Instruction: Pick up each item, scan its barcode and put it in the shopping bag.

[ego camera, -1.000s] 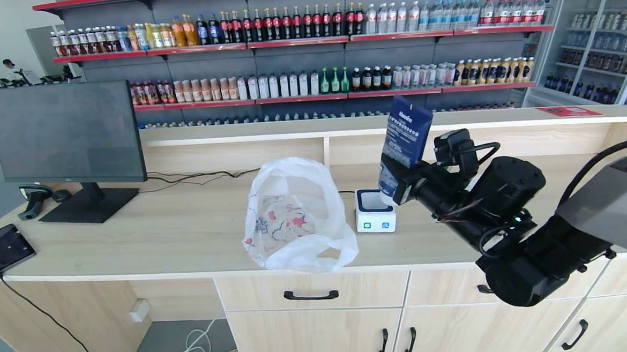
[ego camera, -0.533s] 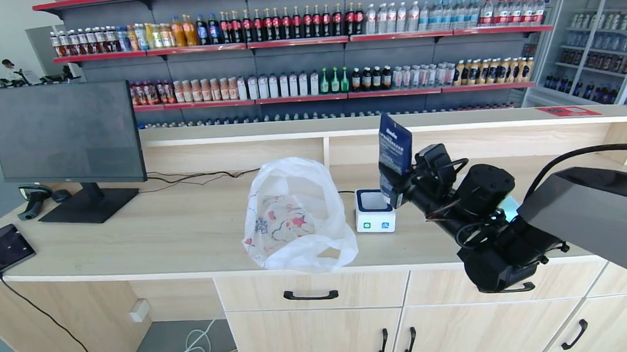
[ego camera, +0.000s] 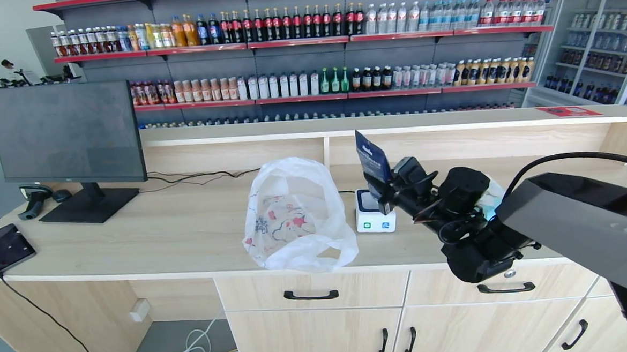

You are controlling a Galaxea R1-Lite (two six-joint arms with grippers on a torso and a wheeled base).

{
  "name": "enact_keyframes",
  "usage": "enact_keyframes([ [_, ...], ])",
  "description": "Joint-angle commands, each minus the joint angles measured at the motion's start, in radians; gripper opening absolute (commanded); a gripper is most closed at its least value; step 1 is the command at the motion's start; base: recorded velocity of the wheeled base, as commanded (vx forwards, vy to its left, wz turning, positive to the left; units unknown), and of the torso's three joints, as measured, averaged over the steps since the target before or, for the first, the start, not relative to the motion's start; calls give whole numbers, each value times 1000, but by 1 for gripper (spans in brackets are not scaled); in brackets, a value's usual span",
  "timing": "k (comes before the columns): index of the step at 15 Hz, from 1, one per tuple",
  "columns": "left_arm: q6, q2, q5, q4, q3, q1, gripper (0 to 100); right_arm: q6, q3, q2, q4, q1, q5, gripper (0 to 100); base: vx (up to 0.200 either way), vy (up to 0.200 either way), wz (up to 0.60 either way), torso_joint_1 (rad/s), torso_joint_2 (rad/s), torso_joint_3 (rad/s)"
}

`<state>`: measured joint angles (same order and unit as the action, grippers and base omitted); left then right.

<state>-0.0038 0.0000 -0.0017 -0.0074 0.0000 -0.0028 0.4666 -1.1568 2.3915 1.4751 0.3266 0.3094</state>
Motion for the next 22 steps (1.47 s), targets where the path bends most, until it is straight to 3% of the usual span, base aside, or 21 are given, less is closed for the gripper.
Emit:
enact_keyframes([
  [1, -1, 0, 0, 0, 0, 0, 0, 96, -61, 11, -64, -20, 73, 0, 0, 0, 0, 0, 0, 0],
  [7, 1, 0, 2, -3, 0, 0, 0, 248, -164, 17, -234, -52, 135, 0, 0, 0, 0, 0, 0, 0],
  [9, 2, 0, 2, -5, 0, 0, 0, 294, -251, 83, -234, -72, 270, 0, 0, 0, 0, 0, 0, 0],
  [22, -4, 0, 2, 0, 0, 0, 0, 348, -254, 133, -231, -104, 286, 0, 0, 0, 0, 0, 0, 0],
])
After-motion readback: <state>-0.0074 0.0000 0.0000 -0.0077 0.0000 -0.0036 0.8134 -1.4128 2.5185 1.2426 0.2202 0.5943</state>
